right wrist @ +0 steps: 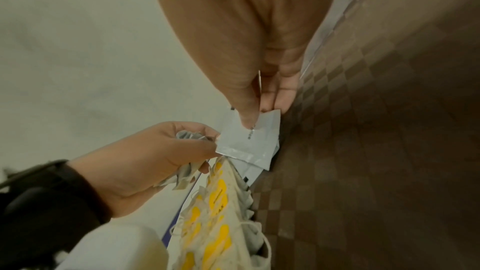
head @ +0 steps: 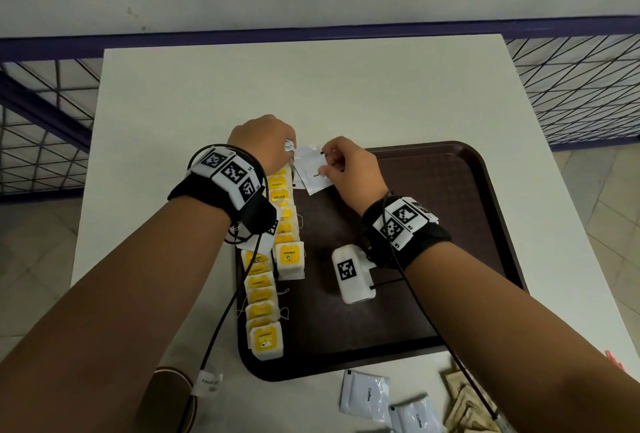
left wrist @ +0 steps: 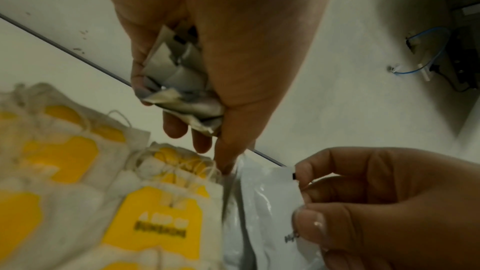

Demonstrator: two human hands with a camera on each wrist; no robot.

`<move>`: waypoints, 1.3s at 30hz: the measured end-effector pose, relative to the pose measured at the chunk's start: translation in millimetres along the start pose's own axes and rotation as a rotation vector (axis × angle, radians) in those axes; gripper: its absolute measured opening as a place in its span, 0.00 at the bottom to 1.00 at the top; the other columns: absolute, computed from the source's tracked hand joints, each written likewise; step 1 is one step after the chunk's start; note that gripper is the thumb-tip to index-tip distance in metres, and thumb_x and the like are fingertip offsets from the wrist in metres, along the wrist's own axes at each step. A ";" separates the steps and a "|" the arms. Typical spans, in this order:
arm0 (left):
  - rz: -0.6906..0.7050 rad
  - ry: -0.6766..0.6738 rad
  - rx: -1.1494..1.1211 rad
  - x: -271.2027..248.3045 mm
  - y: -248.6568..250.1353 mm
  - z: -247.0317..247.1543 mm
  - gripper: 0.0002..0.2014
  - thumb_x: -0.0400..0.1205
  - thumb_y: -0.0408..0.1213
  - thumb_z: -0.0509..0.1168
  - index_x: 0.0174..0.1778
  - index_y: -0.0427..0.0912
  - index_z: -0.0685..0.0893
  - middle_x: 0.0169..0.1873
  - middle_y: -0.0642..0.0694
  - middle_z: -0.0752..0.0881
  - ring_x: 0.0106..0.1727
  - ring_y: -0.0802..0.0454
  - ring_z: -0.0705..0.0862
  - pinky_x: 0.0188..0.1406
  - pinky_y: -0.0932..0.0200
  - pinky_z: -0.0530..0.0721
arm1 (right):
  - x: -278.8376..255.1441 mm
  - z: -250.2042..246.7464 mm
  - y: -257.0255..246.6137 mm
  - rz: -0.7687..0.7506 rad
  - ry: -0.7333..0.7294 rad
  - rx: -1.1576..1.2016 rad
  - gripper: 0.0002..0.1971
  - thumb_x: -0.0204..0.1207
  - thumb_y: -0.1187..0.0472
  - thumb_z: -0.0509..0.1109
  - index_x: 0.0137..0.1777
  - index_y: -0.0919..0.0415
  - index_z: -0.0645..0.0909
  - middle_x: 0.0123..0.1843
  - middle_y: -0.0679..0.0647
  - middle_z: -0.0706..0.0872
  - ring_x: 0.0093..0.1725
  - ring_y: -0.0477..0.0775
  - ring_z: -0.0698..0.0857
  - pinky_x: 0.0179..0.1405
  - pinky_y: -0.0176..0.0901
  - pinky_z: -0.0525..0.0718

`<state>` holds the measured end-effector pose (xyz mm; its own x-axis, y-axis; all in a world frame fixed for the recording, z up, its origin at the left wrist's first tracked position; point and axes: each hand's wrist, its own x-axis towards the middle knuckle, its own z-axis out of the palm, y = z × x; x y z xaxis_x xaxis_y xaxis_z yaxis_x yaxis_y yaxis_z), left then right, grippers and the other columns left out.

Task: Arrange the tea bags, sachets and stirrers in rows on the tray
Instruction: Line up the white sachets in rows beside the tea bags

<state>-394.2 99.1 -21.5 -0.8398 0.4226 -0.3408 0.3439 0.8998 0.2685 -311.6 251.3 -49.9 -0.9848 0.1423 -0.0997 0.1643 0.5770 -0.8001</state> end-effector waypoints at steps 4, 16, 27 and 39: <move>0.002 -0.001 -0.033 -1.5 0.9 -0.1 0.09 0.79 0.39 0.63 0.50 0.50 0.87 0.52 0.42 0.81 0.53 0.40 0.81 0.53 0.49 0.79 | -2.6 3.2 2.3 0.000 0.017 0.014 0.11 0.71 0.69 0.71 0.53 0.62 0.81 0.42 0.51 0.82 0.42 0.50 0.81 0.46 0.29 0.77; 0.025 -0.013 -0.094 -7.0 4.7 -4.3 0.09 0.80 0.42 0.64 0.50 0.47 0.87 0.46 0.46 0.78 0.53 0.42 0.81 0.51 0.52 0.78 | 5.3 0.4 0.4 -0.015 -0.042 -0.015 0.11 0.72 0.73 0.67 0.54 0.65 0.81 0.42 0.53 0.80 0.42 0.50 0.78 0.43 0.30 0.73; -0.021 -0.004 -0.013 -2.9 5.6 0.8 0.06 0.77 0.44 0.65 0.47 0.50 0.85 0.50 0.45 0.80 0.53 0.41 0.81 0.54 0.48 0.78 | -3.3 -14.7 6.7 0.075 0.013 0.213 0.15 0.74 0.71 0.62 0.57 0.55 0.77 0.42 0.54 0.75 0.39 0.59 0.80 0.34 0.56 0.90; -0.035 0.043 -0.096 -7.9 6.1 -2.4 0.07 0.76 0.38 0.64 0.45 0.51 0.86 0.46 0.47 0.79 0.52 0.40 0.82 0.55 0.45 0.80 | -10.7 -38.1 8.8 0.052 -0.212 0.223 0.17 0.76 0.72 0.65 0.57 0.51 0.81 0.49 0.49 0.77 0.45 0.52 0.82 0.40 0.46 0.90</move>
<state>-386.5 101.0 -15.0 -0.8685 0.3840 -0.3134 0.2737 0.8987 0.3427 -297.4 285.5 -33.3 -0.9691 -0.0177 -0.2462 0.2213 0.3794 -0.8984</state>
